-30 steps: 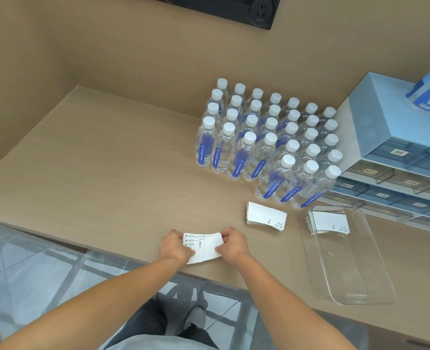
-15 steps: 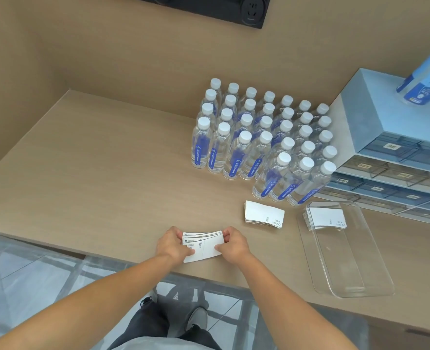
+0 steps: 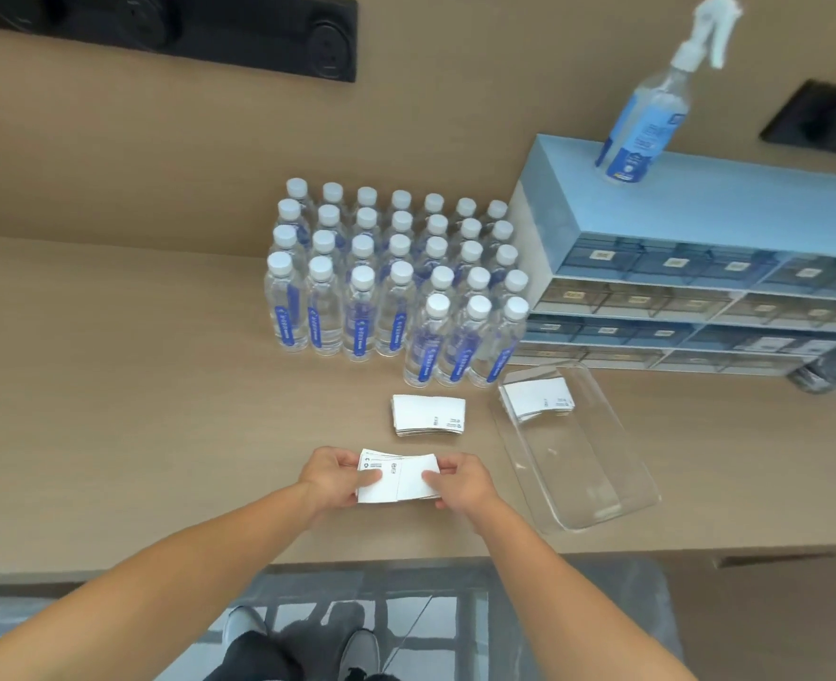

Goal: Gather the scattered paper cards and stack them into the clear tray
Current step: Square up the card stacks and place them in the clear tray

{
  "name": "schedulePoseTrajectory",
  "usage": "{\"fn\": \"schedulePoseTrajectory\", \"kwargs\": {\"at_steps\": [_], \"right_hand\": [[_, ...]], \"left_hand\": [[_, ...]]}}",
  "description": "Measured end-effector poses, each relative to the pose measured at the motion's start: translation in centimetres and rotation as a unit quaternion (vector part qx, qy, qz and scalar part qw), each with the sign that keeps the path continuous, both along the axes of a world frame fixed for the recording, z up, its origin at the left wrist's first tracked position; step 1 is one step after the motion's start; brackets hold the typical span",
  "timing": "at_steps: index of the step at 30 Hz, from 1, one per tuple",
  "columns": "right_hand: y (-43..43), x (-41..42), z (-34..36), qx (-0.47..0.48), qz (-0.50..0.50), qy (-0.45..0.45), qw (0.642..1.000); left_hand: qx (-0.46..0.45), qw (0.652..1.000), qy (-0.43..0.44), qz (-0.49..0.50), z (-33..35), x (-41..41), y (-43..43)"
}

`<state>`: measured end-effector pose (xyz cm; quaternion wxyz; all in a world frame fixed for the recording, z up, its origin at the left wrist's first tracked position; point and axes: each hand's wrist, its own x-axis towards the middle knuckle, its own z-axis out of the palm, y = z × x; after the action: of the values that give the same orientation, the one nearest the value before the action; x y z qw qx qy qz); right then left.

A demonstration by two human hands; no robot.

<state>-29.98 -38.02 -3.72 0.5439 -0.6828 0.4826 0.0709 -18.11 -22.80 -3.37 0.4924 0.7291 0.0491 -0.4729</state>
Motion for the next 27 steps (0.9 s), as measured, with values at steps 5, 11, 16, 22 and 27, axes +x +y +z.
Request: {"fn": "schedulePoseTrajectory", "kwargs": {"at_steps": [5, 11, 16, 22, 27], "right_hand": [[-2.1, -2.6, 0.6, 0.007, -0.033, 0.001, 0.999], [-3.4, -3.0, 1.2, 0.04, -0.061, 0.005, 0.997], [-4.2, -1.7, 2.5, 0.149, -0.053, 0.022, 0.987], [-2.5, 0.5, 3.1, 0.222, 0.018, 0.027, 0.975], [-0.5, 1.7, 2.7, 0.285, -0.062, -0.048, 0.955]], "left_hand": [[-0.005, 1.0, 0.013, -0.02, 0.0, -1.9, -2.6], [-0.015, 0.998, 0.01, -0.057, 0.7, -0.7, -5.0], [-0.042, 0.999, 0.004, -0.032, 1.6, 2.5, -7.4], [-0.098, 0.994, 0.029, -0.048, 2.6, 4.1, -9.3], [-0.113, 0.979, 0.071, -0.154, 1.5, 3.9, -9.1]]}}
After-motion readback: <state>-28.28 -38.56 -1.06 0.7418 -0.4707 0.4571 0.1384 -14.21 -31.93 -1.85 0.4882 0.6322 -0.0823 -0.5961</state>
